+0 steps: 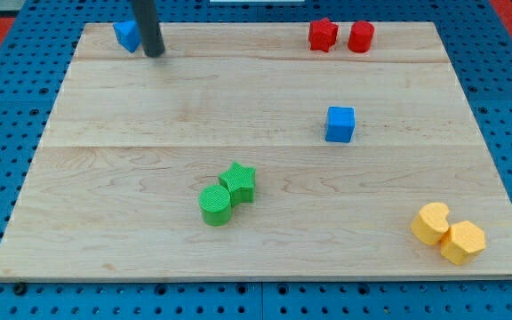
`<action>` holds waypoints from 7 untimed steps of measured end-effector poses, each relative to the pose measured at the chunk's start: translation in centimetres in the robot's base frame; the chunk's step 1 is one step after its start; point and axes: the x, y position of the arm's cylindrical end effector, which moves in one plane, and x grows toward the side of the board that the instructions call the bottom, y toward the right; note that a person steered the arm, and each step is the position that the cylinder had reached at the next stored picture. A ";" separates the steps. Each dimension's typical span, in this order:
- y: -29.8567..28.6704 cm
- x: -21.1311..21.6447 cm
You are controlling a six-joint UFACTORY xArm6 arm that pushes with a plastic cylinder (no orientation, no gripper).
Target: Separate the green blocks
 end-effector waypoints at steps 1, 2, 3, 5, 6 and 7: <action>-1.4 10.0; 0.7 19.8; 5.1 22.5; 9.1 23.7; 9.1 21.3; 9.7 19.4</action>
